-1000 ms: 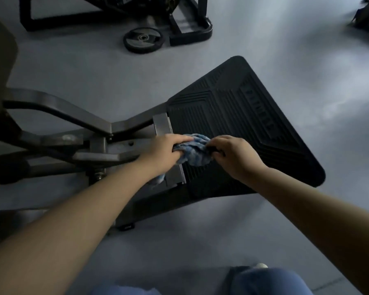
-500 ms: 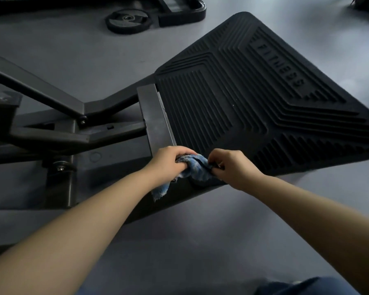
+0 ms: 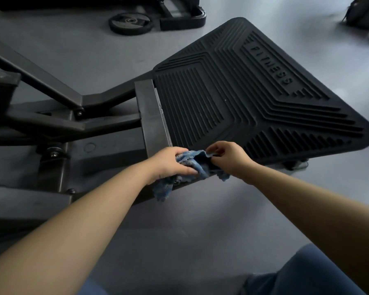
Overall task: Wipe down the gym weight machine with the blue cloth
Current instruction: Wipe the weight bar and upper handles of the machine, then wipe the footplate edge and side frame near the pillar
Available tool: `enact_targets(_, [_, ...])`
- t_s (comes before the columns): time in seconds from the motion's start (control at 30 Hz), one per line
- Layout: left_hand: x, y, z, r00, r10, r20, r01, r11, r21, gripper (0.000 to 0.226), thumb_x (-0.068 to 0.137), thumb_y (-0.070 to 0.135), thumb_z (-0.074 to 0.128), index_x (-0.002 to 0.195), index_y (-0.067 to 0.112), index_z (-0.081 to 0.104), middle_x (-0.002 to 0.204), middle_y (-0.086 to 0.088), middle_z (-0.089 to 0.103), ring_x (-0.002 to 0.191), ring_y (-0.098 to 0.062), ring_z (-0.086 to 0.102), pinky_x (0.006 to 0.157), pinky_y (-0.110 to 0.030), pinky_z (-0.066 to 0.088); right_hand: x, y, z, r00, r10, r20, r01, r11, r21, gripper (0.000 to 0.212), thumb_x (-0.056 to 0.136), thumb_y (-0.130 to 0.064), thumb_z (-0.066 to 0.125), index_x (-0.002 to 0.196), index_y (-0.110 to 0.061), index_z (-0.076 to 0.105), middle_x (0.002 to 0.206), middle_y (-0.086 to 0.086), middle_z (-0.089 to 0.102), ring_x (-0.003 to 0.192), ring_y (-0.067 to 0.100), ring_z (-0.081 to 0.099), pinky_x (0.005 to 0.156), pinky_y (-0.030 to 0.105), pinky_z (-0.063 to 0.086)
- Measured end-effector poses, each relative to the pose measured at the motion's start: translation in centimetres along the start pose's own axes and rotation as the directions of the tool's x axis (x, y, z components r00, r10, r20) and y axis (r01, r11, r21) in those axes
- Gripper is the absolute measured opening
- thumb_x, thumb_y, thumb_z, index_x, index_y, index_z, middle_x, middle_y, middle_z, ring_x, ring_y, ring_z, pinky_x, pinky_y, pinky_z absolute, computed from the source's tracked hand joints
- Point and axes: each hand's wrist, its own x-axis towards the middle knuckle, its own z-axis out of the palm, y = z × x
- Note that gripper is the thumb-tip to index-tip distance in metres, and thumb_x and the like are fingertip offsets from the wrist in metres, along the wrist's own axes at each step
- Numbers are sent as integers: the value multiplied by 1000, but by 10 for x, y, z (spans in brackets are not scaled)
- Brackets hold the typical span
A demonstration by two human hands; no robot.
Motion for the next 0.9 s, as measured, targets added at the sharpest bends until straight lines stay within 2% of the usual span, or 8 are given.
enact_targets(0.1, [-9, 11, 16, 996, -86, 26, 89, 985, -148, 47, 69, 50, 69, 108, 24, 63, 110, 3, 66, 107, -15, 59, 99, -32, 42, -9, 2, -13, 997, 70, 23, -72, 994, 82, 13, 88, -14, 56, 88, -15, 69, 75, 4, 65, 49, 7, 57, 45, 18, 47])
enact_targets(0.2, [-15, 23, 39, 985, -149, -90, 133, 978, -164, 18, 91, 36, 57, 100, 23, 64, 110, -2, 64, 108, -19, 57, 97, -31, 41, -22, 2, -30, 996, 83, 35, -85, 995, 51, 16, 91, -17, 54, 86, -12, 69, 66, 1, 57, 50, 9, 51, 37, 13, 39])
enact_targets(0.33, [-28, 50, 63, 971, -196, -133, 142, 930, -338, 20, 98, 26, 47, 86, 20, 63, 96, -7, 65, 92, -23, 62, 86, -34, 48, -36, 10, -56, 998, 54, 43, -54, 999, 3, 15, 91, -25, 57, 88, -14, 67, 76, 6, 61, 50, 10, 53, 46, 21, 44])
enact_targets(0.43, [-36, 69, 76, 984, -155, -91, 55, 740, -670, 23, 100, 24, 41, 92, 16, 61, 86, -7, 67, 76, -17, 64, 69, -29, 51, -47, 18, -74, 991, 134, 3, -133, 986, 105, 40, 86, -42, 61, 112, -12, 61, 94, 5, 61, 66, 13, 57, 54, 25, 46])
enact_targets(0.53, [-34, 90, 86, 987, -151, -61, 37, 570, -821, 29, 100, 30, 38, 94, 17, 63, 76, -2, 71, 67, -13, 68, 64, -28, 50, -62, 31, -93, 916, 325, 237, -387, 873, 298, 67, 82, -61, 56, 131, -15, 49, 123, 4, 53, 112, 26, 53, 86, 47, 43])
enact_targets(0.6, [-31, 104, 92, 989, -142, -40, 40, 522, -852, 32, 100, 33, 37, 95, 16, 64, 76, -2, 72, 68, -13, 69, 66, -29, 49, -66, 43, -105, 853, 249, 459, -453, 790, 413, 61, 84, -65, 48, 124, -19, 55, 120, 4, 59, 114, 24, 54, 93, 50, 41])
enact_targets(0.73, [-28, 115, 101, 990, -138, -33, 47, 541, -840, 36, 101, 33, 32, 114, 13, 60, 89, -5, 69, 79, -16, 66, 67, -30, 49, -69, 52, -114, 920, 138, 366, -358, 674, 646, 9, 90, -26, 58, 89, -18, 62, 69, 0, 59, 58, 9, 58, 67, 27, 51])
enact_targets(0.9, [-35, 100, 93, 991, -136, -9, 62, 510, -858, 45, 99, 40, 36, 130, 11, 54, 102, -11, 68, 91, -22, 65, 76, -34, 50, -82, 47, -114, 958, 128, 256, -281, 587, 759, 35, 85, 11, 39, 106, -1, 64, 73, 6, 59, 51, 10, 54, 44, 17, 44])
